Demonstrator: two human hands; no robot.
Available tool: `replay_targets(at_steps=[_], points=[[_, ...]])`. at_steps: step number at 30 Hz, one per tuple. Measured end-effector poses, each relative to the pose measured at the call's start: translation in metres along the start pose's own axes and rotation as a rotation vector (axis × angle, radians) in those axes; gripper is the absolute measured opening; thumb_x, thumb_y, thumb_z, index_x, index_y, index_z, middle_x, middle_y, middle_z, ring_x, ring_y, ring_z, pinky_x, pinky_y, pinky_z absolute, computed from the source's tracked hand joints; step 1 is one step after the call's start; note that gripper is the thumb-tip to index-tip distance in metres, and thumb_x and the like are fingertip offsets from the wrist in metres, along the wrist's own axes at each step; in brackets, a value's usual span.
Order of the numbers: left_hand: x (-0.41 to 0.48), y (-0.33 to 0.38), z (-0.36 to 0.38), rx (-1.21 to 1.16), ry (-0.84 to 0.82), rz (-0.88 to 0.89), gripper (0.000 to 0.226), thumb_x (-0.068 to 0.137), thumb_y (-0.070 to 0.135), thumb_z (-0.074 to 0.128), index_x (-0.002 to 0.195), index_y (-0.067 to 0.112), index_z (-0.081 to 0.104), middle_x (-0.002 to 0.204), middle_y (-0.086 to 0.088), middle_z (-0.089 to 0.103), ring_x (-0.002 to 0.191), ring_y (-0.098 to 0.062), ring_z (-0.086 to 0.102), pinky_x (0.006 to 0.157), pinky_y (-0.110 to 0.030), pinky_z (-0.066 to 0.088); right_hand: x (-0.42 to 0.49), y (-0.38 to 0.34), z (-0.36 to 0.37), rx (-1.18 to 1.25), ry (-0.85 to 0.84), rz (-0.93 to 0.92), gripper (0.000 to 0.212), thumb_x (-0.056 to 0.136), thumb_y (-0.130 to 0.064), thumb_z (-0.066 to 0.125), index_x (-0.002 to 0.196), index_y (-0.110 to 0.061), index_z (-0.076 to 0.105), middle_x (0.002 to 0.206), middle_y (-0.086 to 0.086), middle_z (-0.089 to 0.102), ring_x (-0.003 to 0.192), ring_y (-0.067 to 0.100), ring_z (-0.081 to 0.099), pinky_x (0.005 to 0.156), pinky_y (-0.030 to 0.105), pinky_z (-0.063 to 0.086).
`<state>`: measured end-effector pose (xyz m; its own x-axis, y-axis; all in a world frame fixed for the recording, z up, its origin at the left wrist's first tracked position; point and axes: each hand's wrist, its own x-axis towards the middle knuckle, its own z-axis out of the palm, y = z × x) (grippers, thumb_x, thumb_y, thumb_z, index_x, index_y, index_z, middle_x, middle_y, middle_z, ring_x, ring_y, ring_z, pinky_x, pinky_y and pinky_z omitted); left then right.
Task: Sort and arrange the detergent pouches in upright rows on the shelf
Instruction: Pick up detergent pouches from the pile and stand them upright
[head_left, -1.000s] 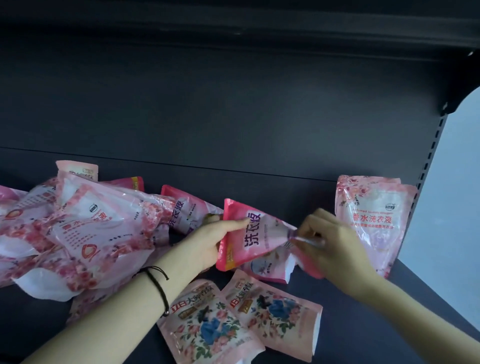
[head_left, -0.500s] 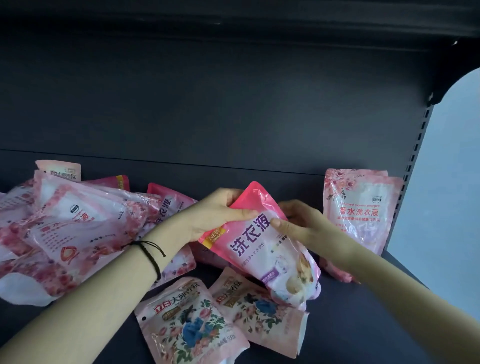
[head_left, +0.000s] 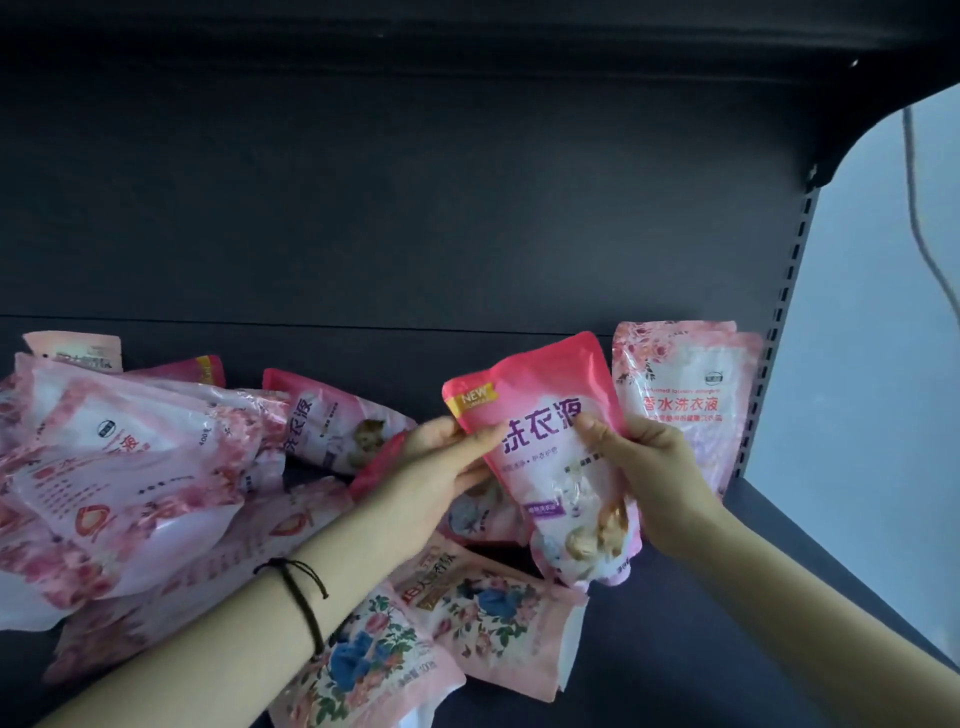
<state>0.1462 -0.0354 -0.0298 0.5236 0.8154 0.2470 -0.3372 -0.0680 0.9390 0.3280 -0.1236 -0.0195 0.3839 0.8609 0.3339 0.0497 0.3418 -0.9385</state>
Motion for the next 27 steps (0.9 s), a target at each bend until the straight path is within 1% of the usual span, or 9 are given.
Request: replay_targets(at_steps=[2, 4, 8, 11, 14, 19, 21, 24, 27], points=[[0.008, -0.001, 0.017, 0.011, 0.077, 0.035, 0.038, 0.066, 0.022, 0.076, 0.099, 0.004, 0.069, 0.098, -0.011, 0.075, 0.091, -0.024, 0.072, 0.081, -0.032, 0.056, 0.000, 0.002, -0.014, 0.036, 0.020, 0.031, 0.059, 0.066, -0.030, 0.076, 0.092, 0.020, 0.058, 0.084, 0.030, 0.063, 0.077, 0.040, 0.058, 0.073, 0.061, 0.050], [0.019, 0.001, 0.035, 0.037, 0.093, 0.070, 0.021, 0.072, 0.014, 0.076, 0.091, 0.006, 0.072, 0.090, -0.009, 0.076, 0.082, -0.020, 0.072, 0.073, -0.030, 0.058, 0.000, 0.002, -0.032, 0.029, 0.023, 0.025, 0.056, 0.064, -0.034, 0.077, 0.088, 0.014, 0.063, 0.081, 0.026, 0.065, 0.072, 0.033, 0.060, 0.062, 0.040, 0.054], [0.036, 0.001, 0.074, 0.109, 0.051, 0.130, 0.005, 0.079, 0.007, 0.074, 0.082, 0.011, 0.073, 0.080, -0.006, 0.076, 0.071, -0.015, 0.072, 0.061, -0.025, 0.058, -0.001, -0.001, -0.071, 0.019, 0.080, -0.015, 0.031, 0.068, -0.033, 0.076, 0.079, -0.004, 0.072, 0.079, 0.019, 0.065, 0.068, 0.026, 0.052, 0.064, 0.036, 0.043], [0.043, -0.003, 0.100, 0.106, 0.018, 0.168, 0.005, 0.080, 0.007, 0.073, 0.080, 0.012, 0.073, 0.075, -0.001, 0.076, 0.067, -0.010, 0.071, 0.057, -0.021, 0.055, -0.002, -0.004, -0.097, 0.022, 0.078, -0.057, 0.018, 0.072, -0.030, 0.072, 0.075, -0.013, 0.075, 0.072, 0.004, 0.073, 0.056, 0.014, 0.062, 0.051, 0.022, 0.050], [0.049, -0.005, 0.118, 0.188, 0.010, 0.257, 0.003, 0.082, 0.011, 0.071, 0.080, 0.009, 0.073, 0.076, -0.002, 0.075, 0.071, -0.013, 0.071, 0.064, -0.028, 0.059, -0.003, -0.007, -0.119, 0.011, 0.061, -0.079, 0.019, 0.075, -0.029, 0.069, 0.079, -0.012, 0.076, 0.079, 0.006, 0.075, 0.064, 0.014, 0.069, 0.056, 0.024, 0.056], [0.051, -0.014, 0.130, 0.281, -0.023, 0.297, 0.014, 0.084, 0.014, 0.070, 0.087, 0.001, 0.073, 0.089, -0.017, 0.074, 0.084, -0.028, 0.069, 0.082, -0.049, 0.055, -0.006, -0.003, -0.140, -0.020, 0.063, -0.059, 0.024, 0.074, -0.029, 0.068, 0.084, -0.008, 0.075, 0.084, 0.009, 0.076, 0.069, 0.016, 0.070, 0.058, 0.026, 0.057], [0.050, -0.018, 0.130, 0.288, -0.041, 0.291, 0.011, 0.084, 0.014, 0.070, 0.088, 0.005, 0.073, 0.088, -0.010, 0.075, 0.084, -0.023, 0.070, 0.081, -0.044, 0.057, -0.006, -0.001, -0.144, -0.074, 0.057, -0.064, 0.029, 0.074, -0.033, 0.068, 0.086, -0.007, 0.074, 0.087, 0.011, 0.075, 0.072, 0.019, 0.070, 0.065, 0.031, 0.060], [0.046, -0.022, 0.123, 0.323, -0.088, 0.273, 0.004, 0.084, 0.015, 0.070, 0.086, 0.018, 0.073, 0.083, 0.005, 0.076, 0.082, -0.010, 0.071, 0.075, -0.026, 0.058, -0.008, -0.001, -0.145, -0.116, 0.033, -0.086, 0.029, 0.074, -0.034, 0.068, 0.087, -0.009, 0.074, 0.088, 0.010, 0.075, 0.075, 0.020, 0.070, 0.070, 0.035, 0.059], [0.039, -0.032, 0.113, 0.371, -0.170, 0.157, 0.015, 0.079, 0.009, 0.076, 0.093, 0.014, 0.072, 0.096, -0.001, 0.076, 0.093, -0.016, 0.071, 0.083, -0.032, 0.058, -0.009, 0.001, -0.142, -0.104, 0.035, -0.081, 0.025, 0.077, -0.033, 0.067, 0.085, -0.012, 0.075, 0.088, 0.009, 0.076, 0.076, 0.020, 0.071, 0.071, 0.035, 0.059]])
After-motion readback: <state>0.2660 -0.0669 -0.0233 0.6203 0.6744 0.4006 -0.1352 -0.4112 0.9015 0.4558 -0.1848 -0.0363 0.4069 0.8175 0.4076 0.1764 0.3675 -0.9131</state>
